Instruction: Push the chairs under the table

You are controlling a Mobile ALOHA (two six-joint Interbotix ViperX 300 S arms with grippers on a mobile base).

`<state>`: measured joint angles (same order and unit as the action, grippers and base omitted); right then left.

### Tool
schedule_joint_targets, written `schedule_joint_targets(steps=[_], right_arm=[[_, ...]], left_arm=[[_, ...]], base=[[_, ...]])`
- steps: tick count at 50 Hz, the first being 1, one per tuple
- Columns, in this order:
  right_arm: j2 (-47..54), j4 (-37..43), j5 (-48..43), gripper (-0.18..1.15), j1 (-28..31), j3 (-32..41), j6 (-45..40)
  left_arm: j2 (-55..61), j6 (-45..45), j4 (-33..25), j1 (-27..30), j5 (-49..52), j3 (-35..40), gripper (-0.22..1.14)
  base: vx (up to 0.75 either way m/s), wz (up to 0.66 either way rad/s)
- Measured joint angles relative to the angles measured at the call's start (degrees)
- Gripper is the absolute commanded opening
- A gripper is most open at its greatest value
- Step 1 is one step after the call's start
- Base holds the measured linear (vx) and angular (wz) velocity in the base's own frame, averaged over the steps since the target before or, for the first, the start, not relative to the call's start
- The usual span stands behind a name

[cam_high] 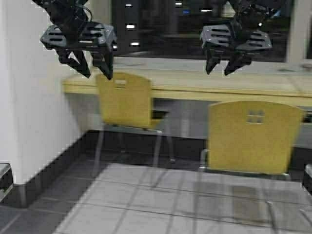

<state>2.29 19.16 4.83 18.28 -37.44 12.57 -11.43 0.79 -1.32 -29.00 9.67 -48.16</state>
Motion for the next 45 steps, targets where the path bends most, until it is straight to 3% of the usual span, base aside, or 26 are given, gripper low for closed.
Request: schedule_joint_targets(steps=[18,45], right_arm=[[-0.1,0.0,1.8,0.83,0.2,0.1,-0.9],[-0.2,0.0,2.0,0.83,0.3,-0.4,-4.2]], left_arm=[[0.0,0.0,-0.1,-0.2,0.1,0.0,0.9],[1.1,-0.1,-0.2,-0.1,0.1,0.0,0.9]], base=[[-0.04,-0.3],[0.07,-0.12]])
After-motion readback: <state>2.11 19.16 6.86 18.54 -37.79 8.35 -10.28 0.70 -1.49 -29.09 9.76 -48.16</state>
